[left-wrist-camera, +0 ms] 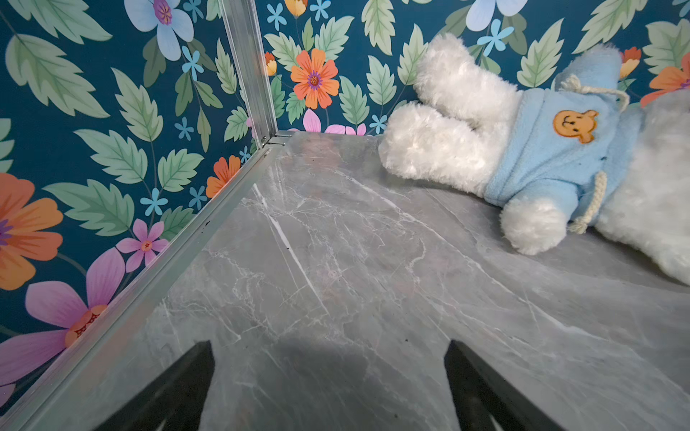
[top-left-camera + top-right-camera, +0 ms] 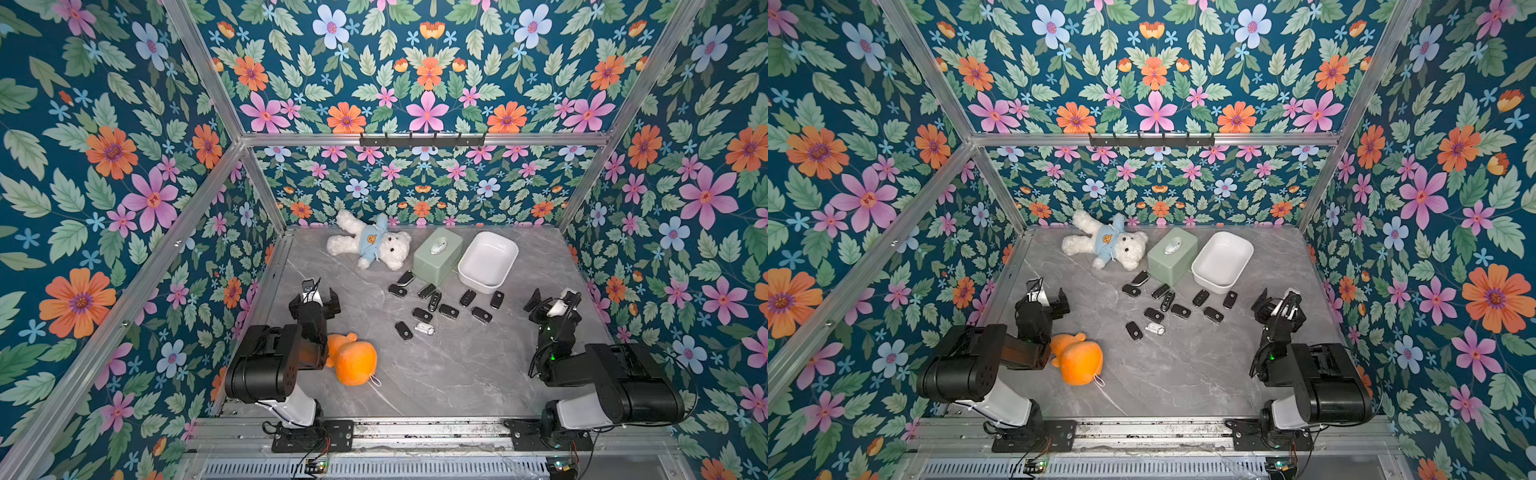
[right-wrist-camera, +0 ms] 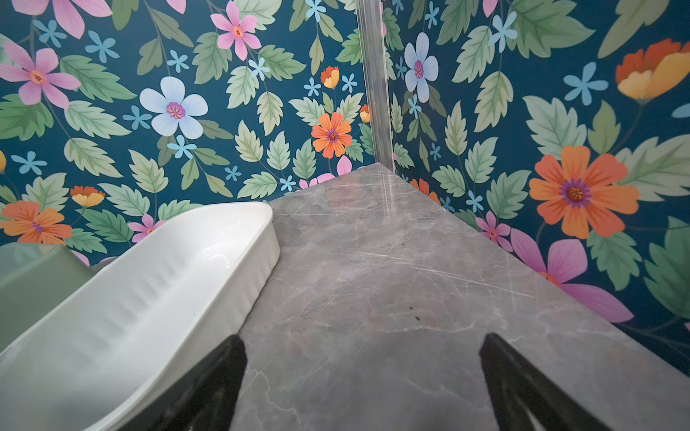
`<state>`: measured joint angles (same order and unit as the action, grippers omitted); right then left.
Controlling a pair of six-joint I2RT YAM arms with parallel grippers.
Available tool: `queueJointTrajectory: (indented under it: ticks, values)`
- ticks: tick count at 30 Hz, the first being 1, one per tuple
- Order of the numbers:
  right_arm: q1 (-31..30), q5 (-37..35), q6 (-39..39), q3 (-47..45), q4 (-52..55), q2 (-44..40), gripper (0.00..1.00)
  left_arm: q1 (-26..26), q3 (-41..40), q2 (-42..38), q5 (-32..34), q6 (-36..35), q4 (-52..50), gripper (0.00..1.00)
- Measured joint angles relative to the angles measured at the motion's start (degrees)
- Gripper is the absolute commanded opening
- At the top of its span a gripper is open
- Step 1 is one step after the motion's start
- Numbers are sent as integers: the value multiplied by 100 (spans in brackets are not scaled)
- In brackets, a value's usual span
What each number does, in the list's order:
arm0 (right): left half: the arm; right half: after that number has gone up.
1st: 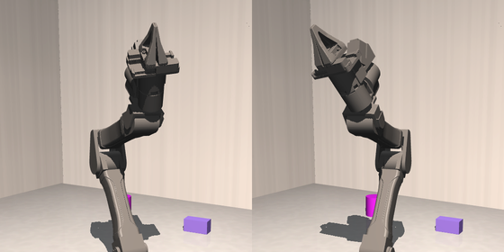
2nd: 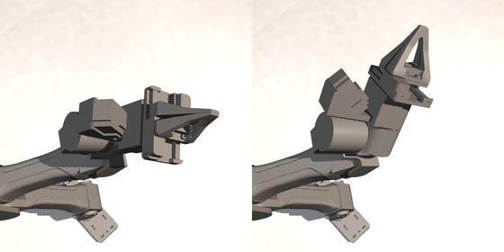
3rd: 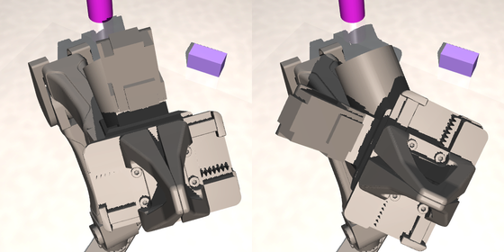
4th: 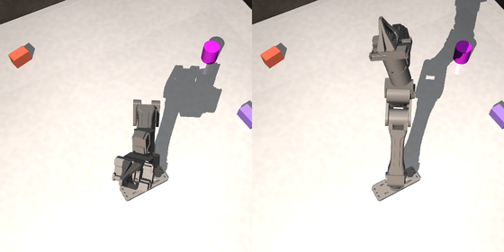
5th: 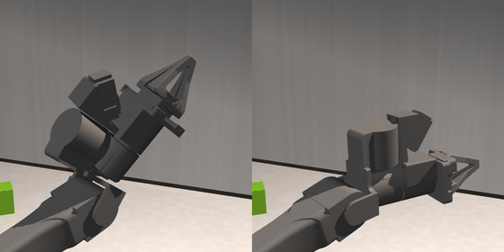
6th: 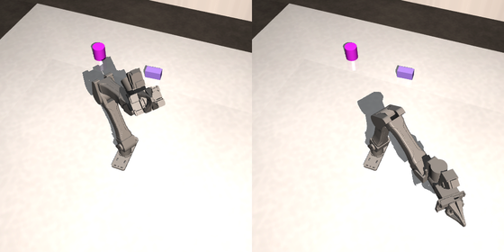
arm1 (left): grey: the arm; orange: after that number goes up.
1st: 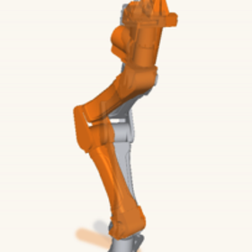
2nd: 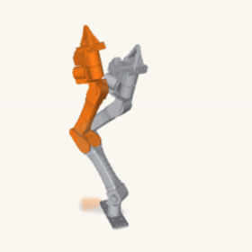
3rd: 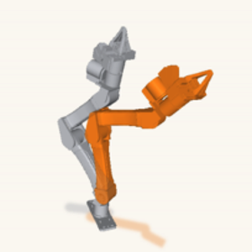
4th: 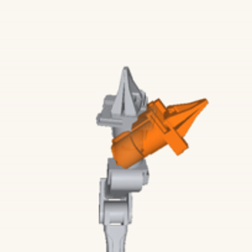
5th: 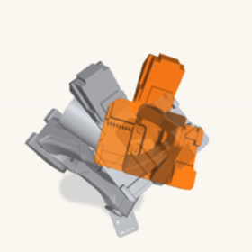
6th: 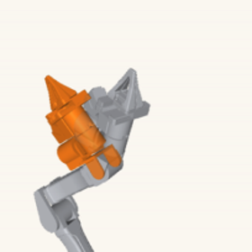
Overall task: Place the car key into the storage box
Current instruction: Pick up the car key from the center of the board.
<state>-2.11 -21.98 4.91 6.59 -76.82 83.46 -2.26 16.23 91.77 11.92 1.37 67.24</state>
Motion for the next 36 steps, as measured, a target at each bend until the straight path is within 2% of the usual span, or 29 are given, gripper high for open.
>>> queueJointTrajectory:
  ticks: [30, 36]
  values:
    - [-2, 2, -2, -7, -66, -2, 99, 0, 0, 0, -22, -2, 48, 100]
    - [-2, 46, -4, -459, -474, -262, 99, 0, 103, -304, -15, -17, -197, 99]
